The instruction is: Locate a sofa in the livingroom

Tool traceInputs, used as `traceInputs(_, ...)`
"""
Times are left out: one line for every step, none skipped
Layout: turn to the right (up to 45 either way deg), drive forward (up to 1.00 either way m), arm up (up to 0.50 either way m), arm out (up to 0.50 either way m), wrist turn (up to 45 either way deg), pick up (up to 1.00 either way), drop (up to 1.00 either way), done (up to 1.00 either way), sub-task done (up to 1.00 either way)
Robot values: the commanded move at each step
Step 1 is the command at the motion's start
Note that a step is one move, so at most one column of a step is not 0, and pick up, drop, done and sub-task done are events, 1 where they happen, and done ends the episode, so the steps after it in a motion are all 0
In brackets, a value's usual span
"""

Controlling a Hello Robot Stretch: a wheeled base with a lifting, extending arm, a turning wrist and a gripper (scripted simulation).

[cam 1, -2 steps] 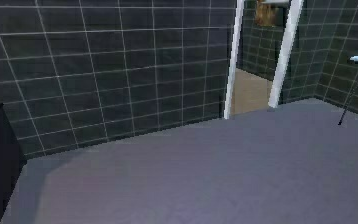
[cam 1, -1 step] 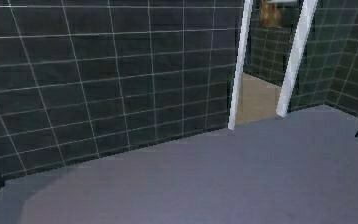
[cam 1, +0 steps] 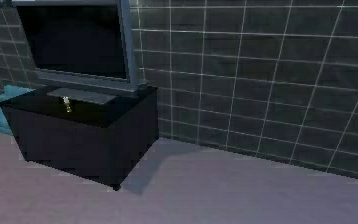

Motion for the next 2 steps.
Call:
traceInputs(0.0, 0.30, 0.00, 0.00, 0.0, 0.00, 0.00, 0.00, 0.00)
traceInputs(-45.0, 0.00, 0.00, 0.00, 0.0, 0.00, 0.00, 0.00, 0.00)
